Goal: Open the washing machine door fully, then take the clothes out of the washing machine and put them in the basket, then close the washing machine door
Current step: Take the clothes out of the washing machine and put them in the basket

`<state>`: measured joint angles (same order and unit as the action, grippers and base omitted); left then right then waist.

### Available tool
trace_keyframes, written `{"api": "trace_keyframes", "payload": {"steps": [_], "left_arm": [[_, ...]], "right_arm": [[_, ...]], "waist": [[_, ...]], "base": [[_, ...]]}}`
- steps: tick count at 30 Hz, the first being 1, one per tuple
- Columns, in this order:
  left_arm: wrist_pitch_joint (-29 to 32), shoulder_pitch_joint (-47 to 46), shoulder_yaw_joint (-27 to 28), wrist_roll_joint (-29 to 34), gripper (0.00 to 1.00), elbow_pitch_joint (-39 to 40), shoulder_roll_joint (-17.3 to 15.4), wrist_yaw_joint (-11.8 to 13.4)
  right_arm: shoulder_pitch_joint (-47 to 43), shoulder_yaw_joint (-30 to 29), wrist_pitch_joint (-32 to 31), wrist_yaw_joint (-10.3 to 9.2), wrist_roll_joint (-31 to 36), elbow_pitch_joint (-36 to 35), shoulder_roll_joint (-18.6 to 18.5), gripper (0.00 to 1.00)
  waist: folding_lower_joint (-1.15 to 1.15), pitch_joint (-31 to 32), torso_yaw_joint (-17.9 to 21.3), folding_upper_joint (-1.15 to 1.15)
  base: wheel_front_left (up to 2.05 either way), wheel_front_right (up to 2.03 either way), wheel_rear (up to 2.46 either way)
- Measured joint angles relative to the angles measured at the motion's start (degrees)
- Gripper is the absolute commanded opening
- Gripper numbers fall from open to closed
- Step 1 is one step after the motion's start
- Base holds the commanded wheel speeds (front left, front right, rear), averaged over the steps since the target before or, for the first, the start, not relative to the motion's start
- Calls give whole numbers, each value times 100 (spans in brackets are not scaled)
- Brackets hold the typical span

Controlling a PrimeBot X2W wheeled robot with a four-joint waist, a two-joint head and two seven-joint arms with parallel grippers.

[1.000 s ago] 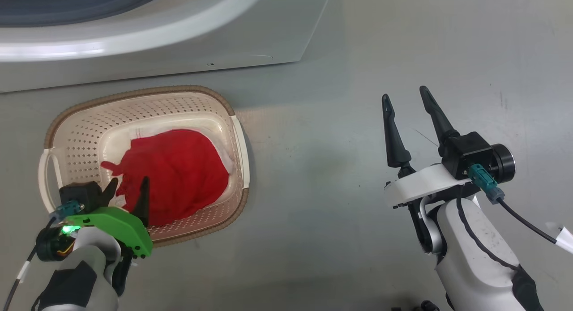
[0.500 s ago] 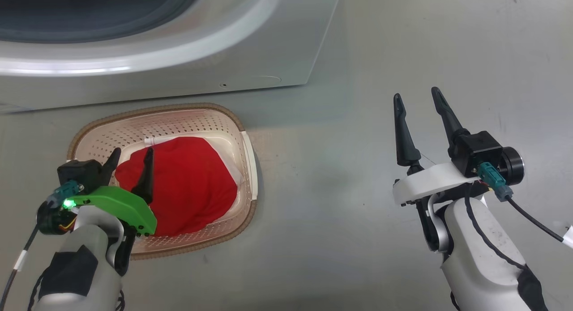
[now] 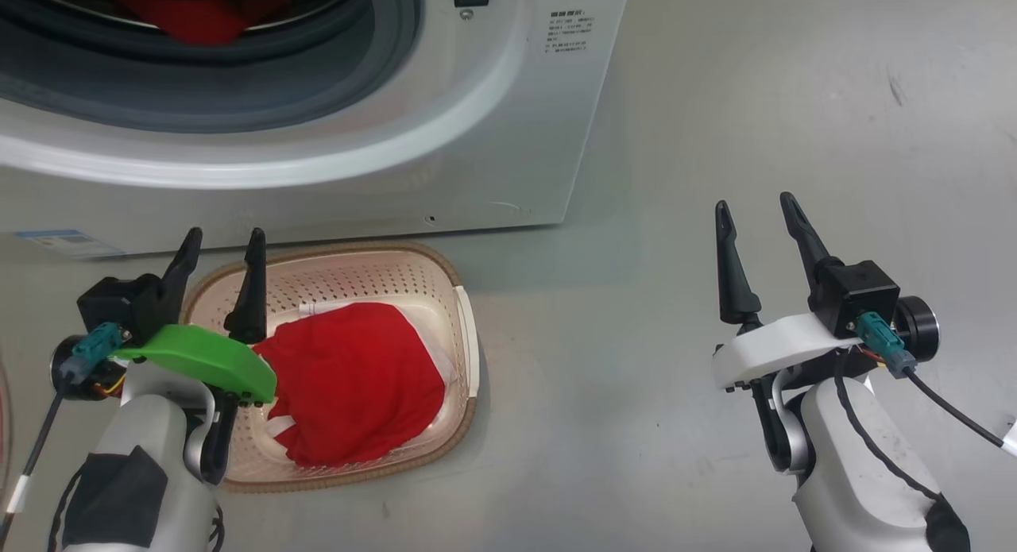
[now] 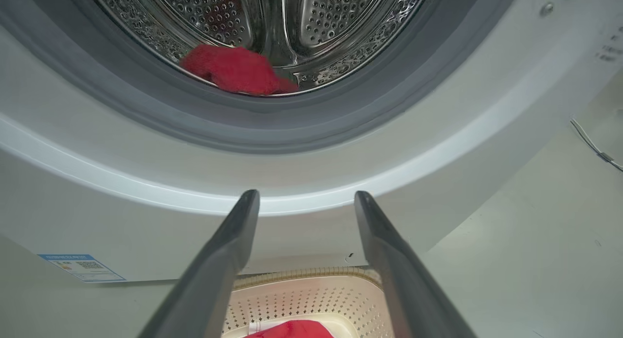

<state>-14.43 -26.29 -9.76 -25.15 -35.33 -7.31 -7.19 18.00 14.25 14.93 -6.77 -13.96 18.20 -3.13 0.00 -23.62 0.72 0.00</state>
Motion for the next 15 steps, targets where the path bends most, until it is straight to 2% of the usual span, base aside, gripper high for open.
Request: {"api": "trace_keyframes", "payload": {"steps": [5, 15], "left_arm": [[-1, 225, 197, 208, 100, 504, 105, 14], [-1, 1042, 572, 523, 100, 1183, 151, 200]], "right_arm": [[-161, -73, 0, 36, 3, 11, -10, 100], [-515, -99, 0, 166, 33, 29, -12, 100]], "waist": [[0, 369, -69, 0], [0, 1119, -163, 0]], "base": [[0, 0, 0], [0, 0, 0]]}}
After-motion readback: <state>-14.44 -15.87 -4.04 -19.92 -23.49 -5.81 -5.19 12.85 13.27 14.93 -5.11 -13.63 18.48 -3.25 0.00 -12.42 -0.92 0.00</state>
